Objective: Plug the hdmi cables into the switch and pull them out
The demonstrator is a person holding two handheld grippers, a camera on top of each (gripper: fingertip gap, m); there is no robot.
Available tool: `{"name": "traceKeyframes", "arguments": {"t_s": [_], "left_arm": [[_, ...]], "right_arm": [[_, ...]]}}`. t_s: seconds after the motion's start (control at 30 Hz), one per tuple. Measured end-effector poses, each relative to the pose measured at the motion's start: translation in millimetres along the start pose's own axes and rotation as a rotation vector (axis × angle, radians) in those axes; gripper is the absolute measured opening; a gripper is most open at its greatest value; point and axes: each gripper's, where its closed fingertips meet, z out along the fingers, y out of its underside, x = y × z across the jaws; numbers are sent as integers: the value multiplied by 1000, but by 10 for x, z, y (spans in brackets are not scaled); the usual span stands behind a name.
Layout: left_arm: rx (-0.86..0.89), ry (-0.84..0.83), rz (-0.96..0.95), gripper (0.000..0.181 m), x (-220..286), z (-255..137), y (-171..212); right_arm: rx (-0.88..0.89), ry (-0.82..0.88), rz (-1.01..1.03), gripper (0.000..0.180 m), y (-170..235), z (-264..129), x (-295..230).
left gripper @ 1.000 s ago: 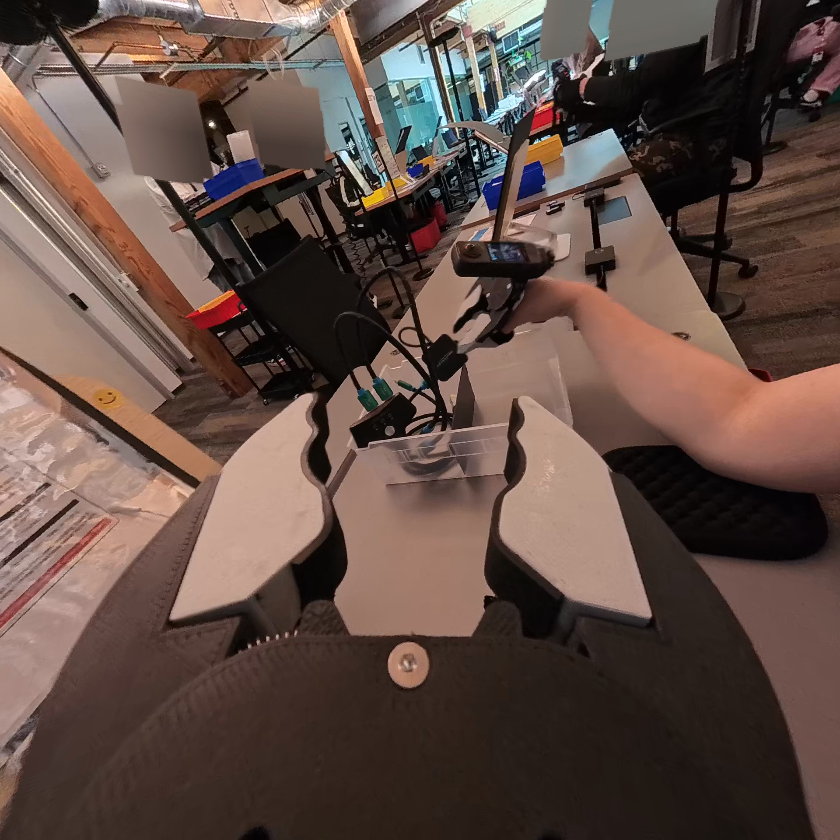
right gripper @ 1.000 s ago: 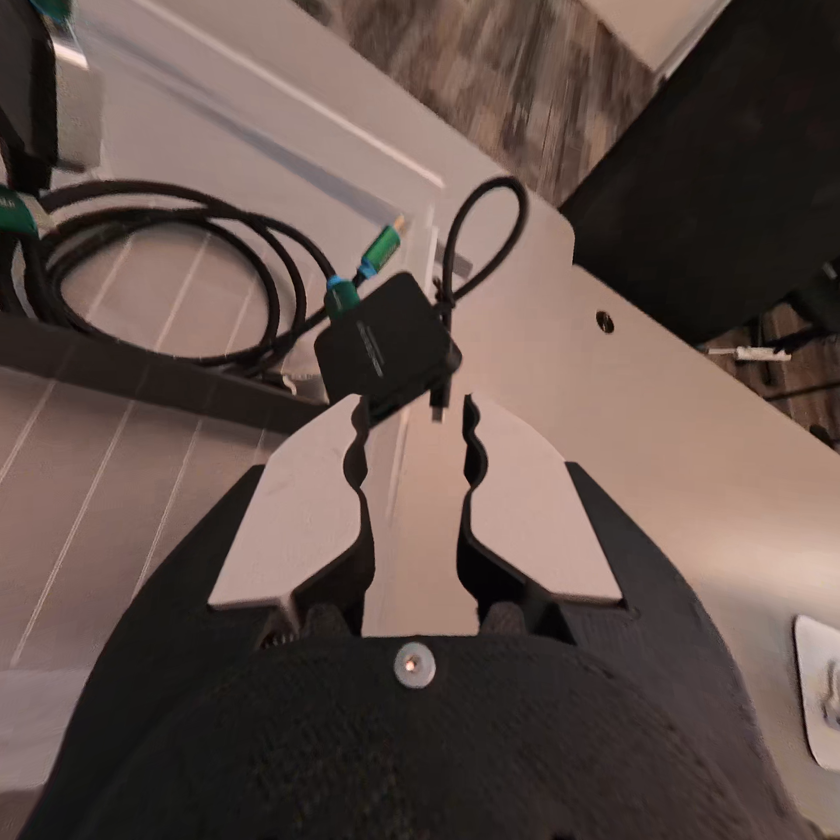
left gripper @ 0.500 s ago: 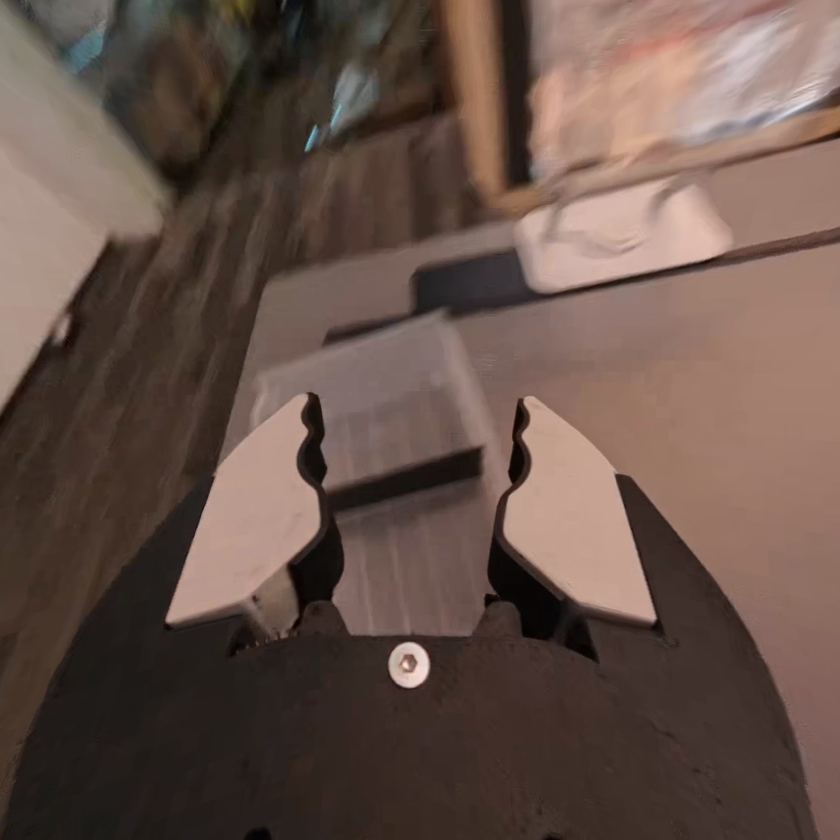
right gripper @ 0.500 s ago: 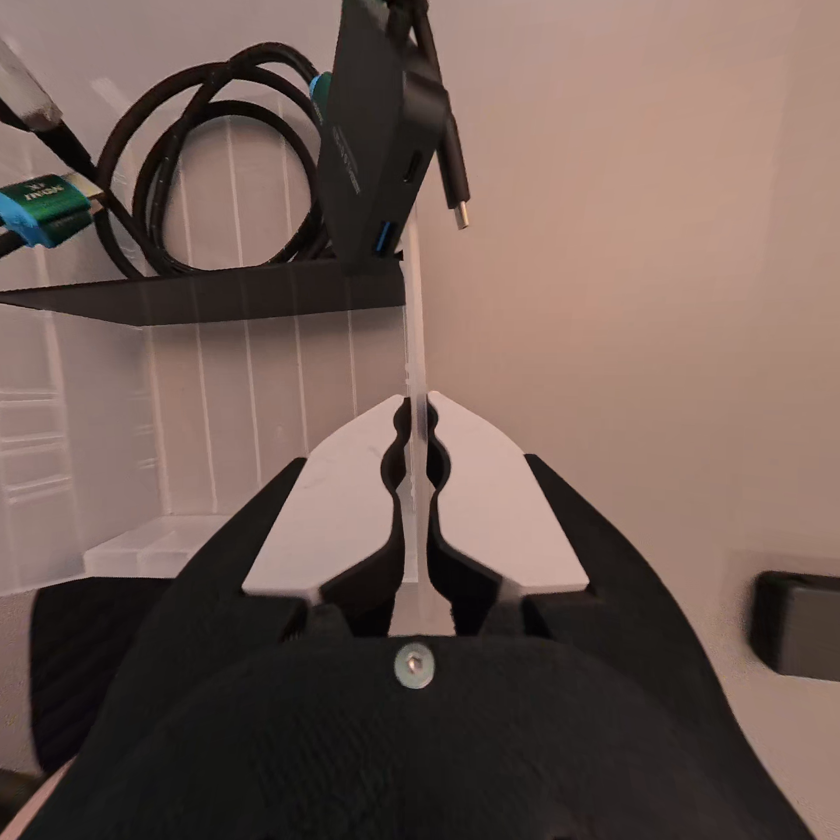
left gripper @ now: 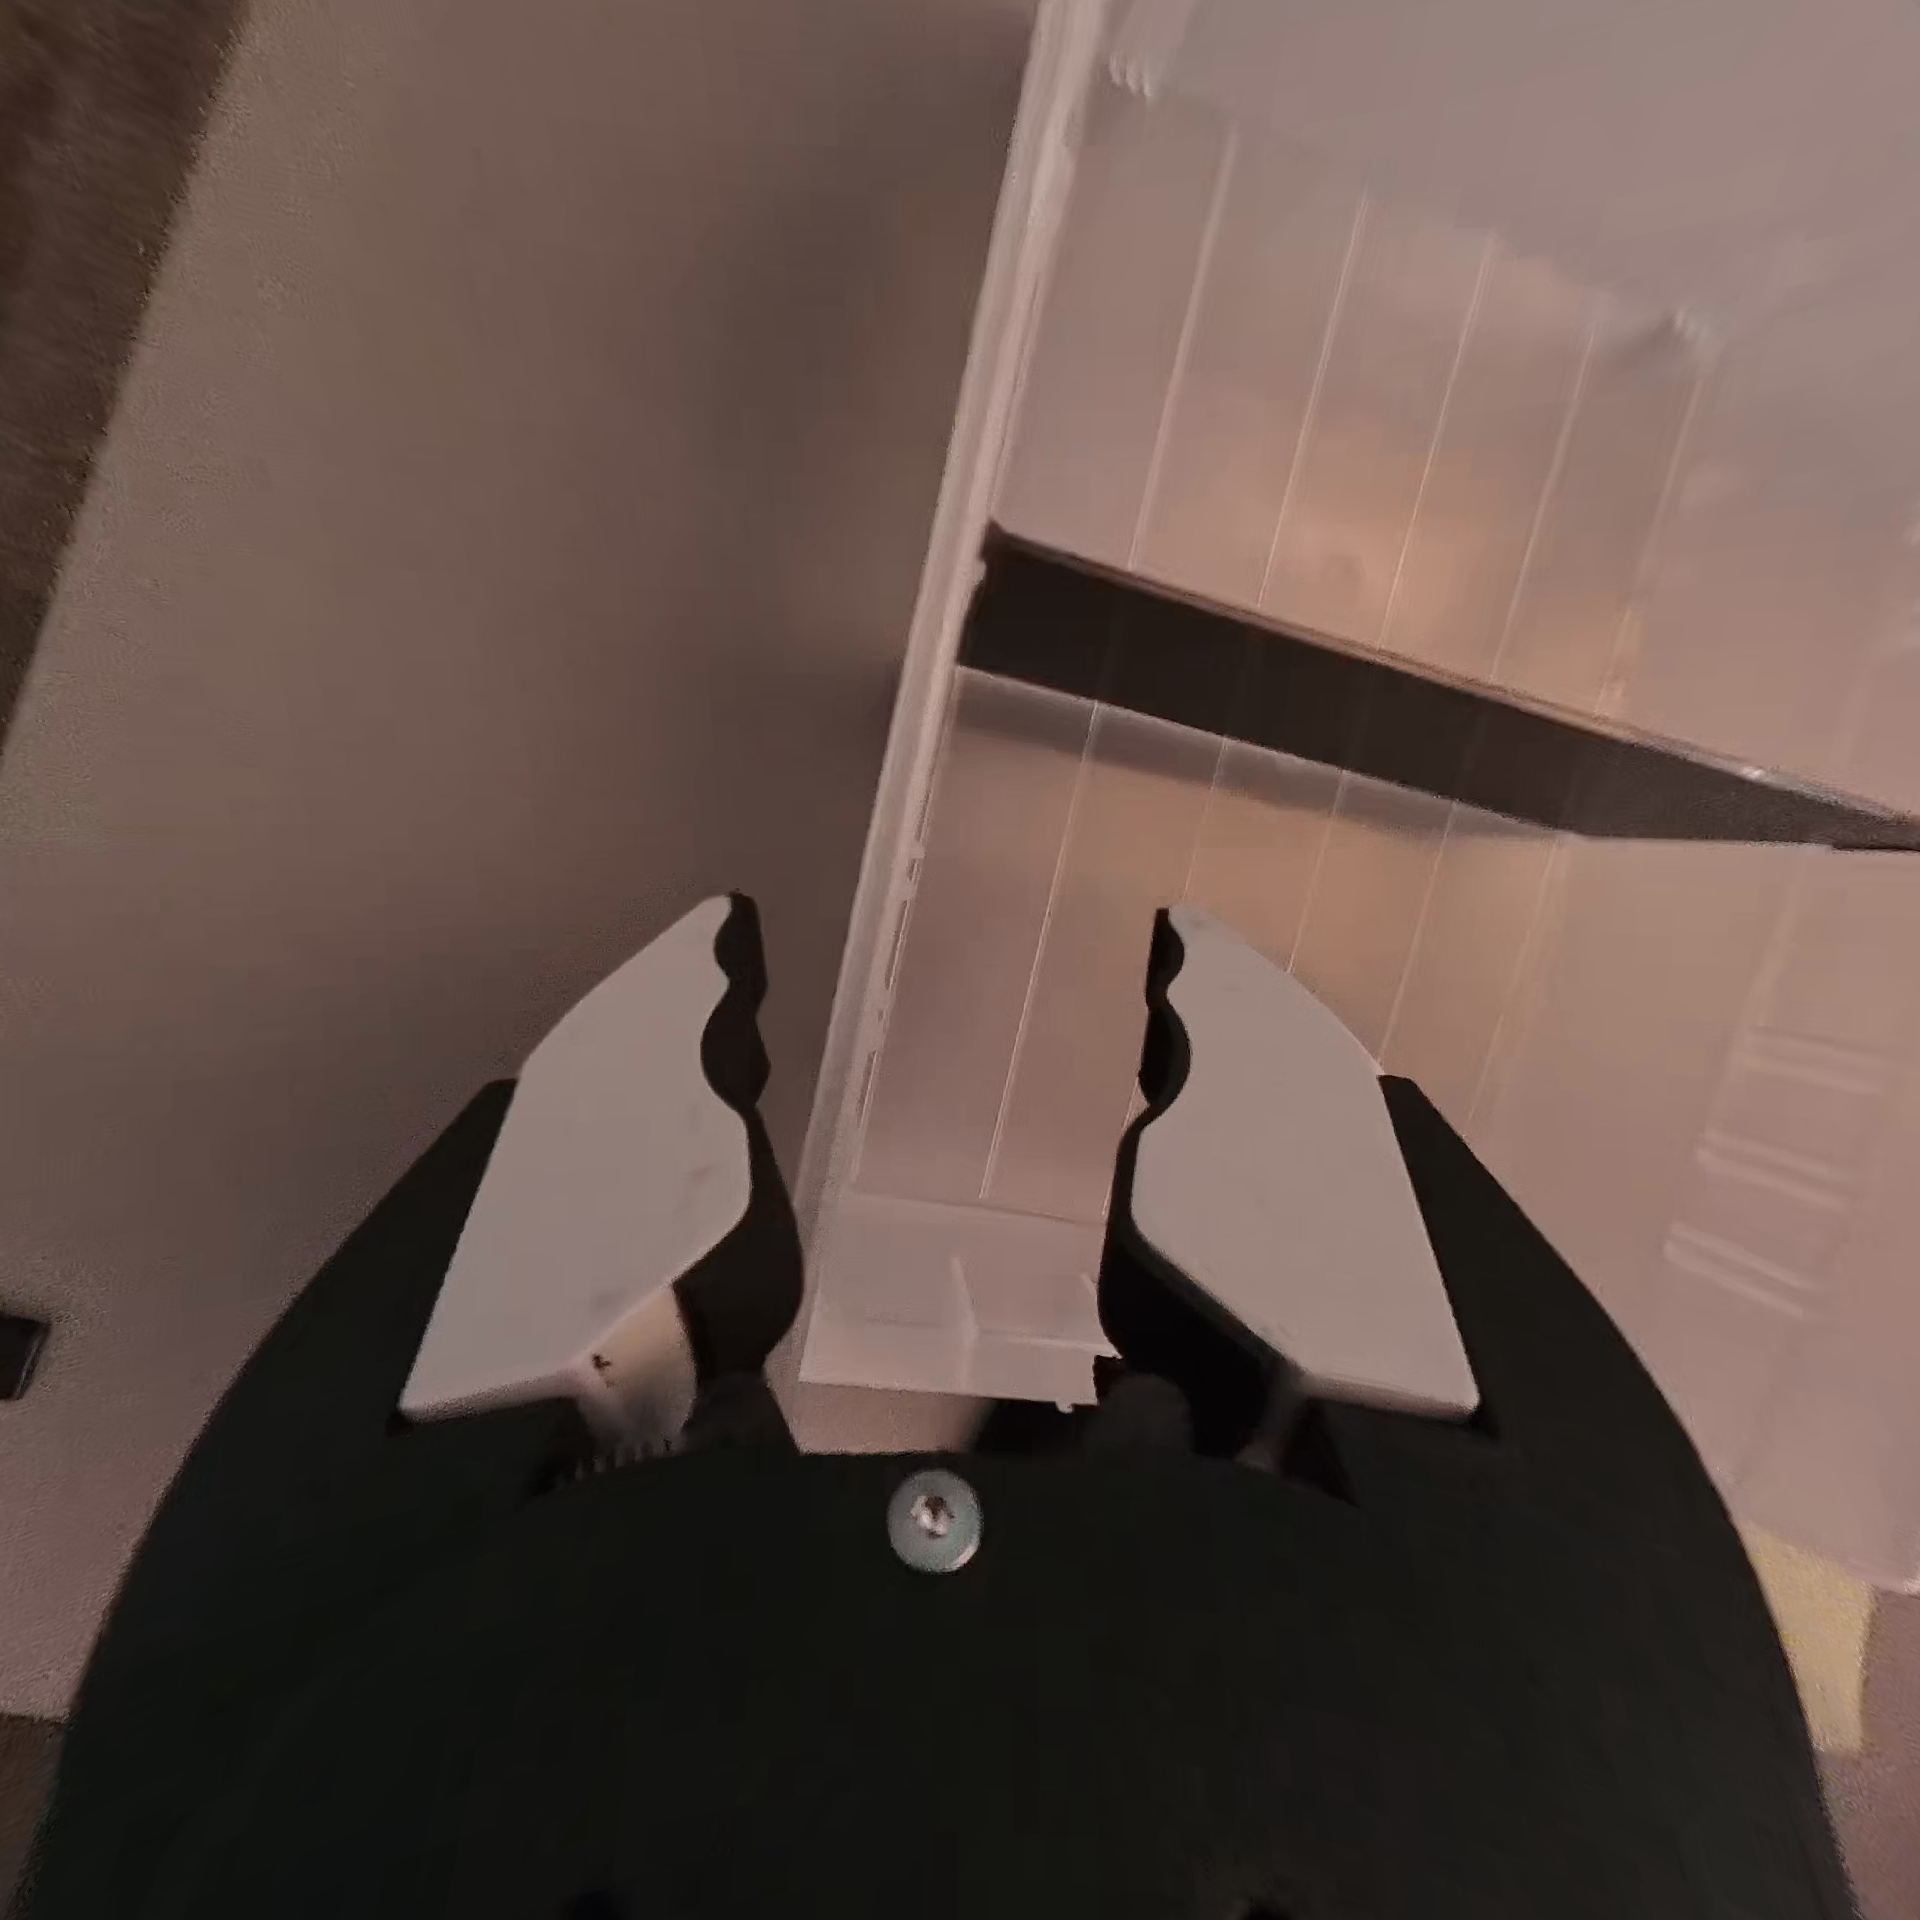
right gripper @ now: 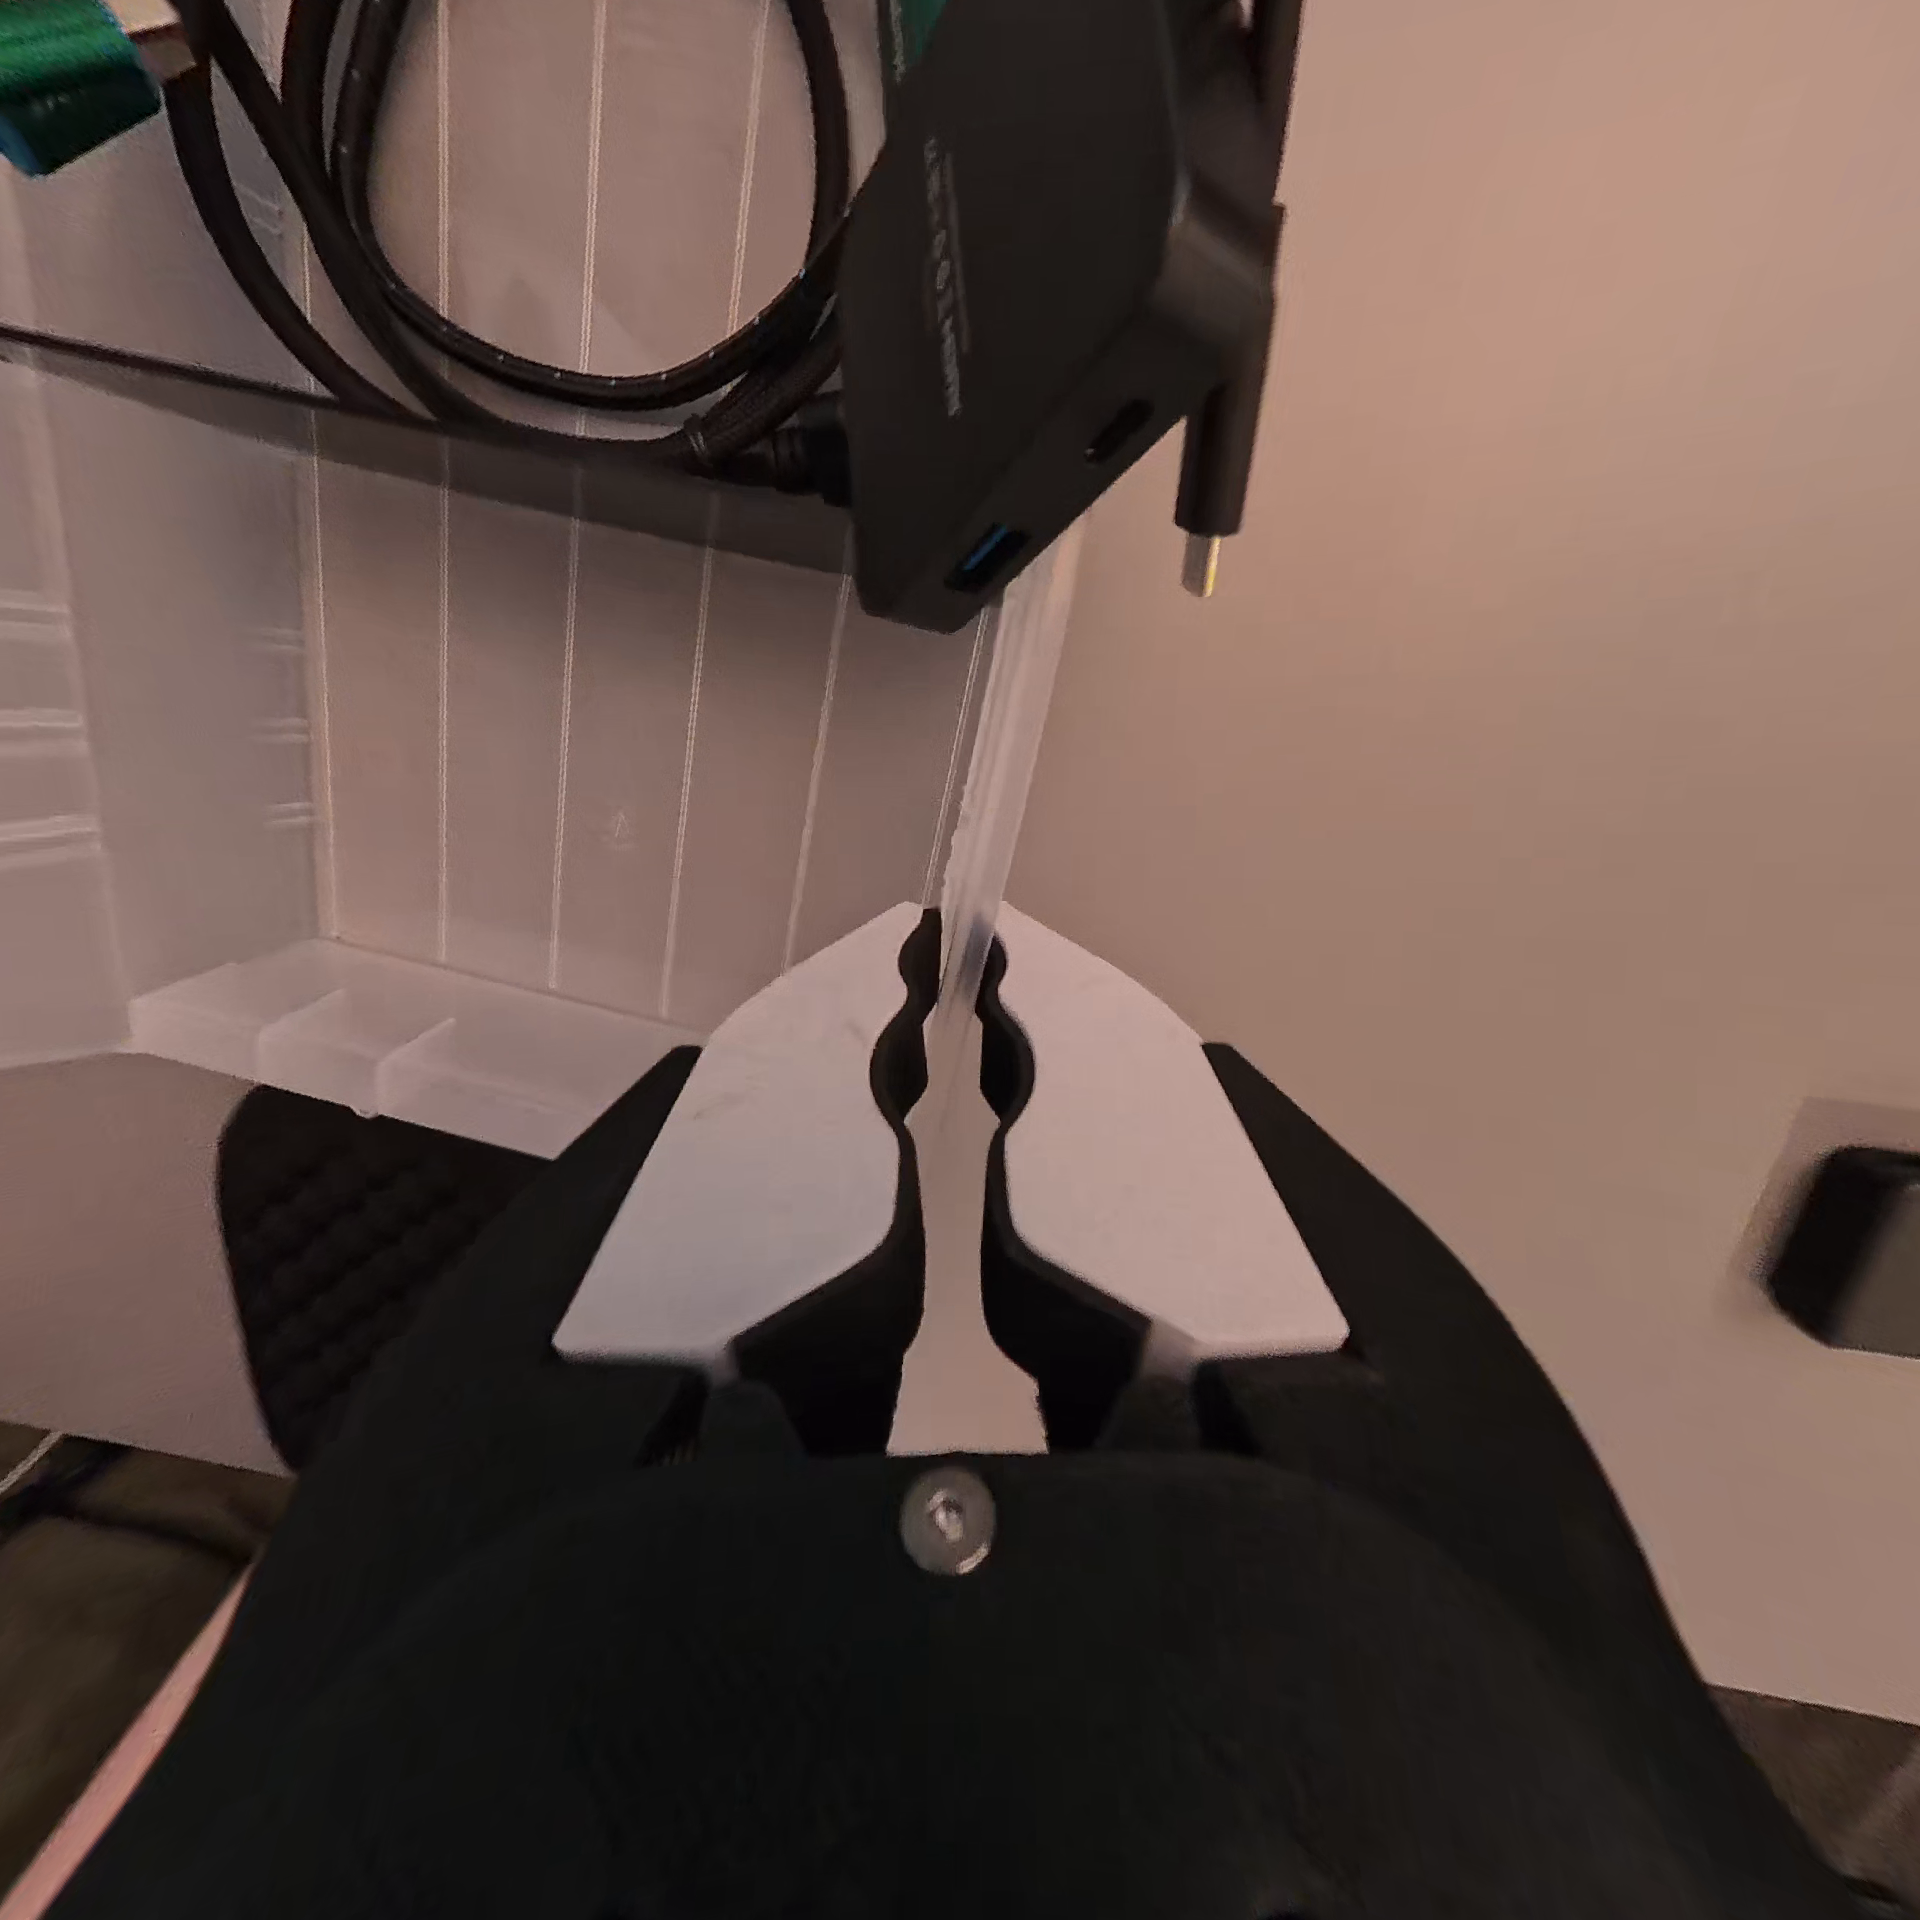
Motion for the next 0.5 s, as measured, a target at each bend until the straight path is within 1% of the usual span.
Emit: {"name": "traceKeyframes", "arguments": {"t_s": [0.03, 0.07, 0.13, 0.2, 0.27, 0.4, 0.5], "left_arm": [[-34, -17, 24, 69, -4, 25, 40], [-55, -22, 48, 58, 9, 30, 71], [-88, 47, 74, 32, 136, 35, 131], [-117, 96, 105, 11, 248, 67, 164], [-153, 115, 162, 10, 366, 93, 194], [-219, 33, 379, 8, 539, 122, 257], [-271, 36, 489, 15, 760, 138, 310]], "right_arm": [[-9, -17, 30, 5, 2, 27, -3], [-23, -40, 58, 5, 8, 62, -10], [-44, -79, 98, 8, 13, 118, -19], [-51, -92, 117, 9, 8, 142, -21], [-60, -85, 107, 9, 3, 162, -16], [-99, -43, 56, 7, 16, 188, -17], [-139, -43, -5, 7, 43, 198, -137]]}}
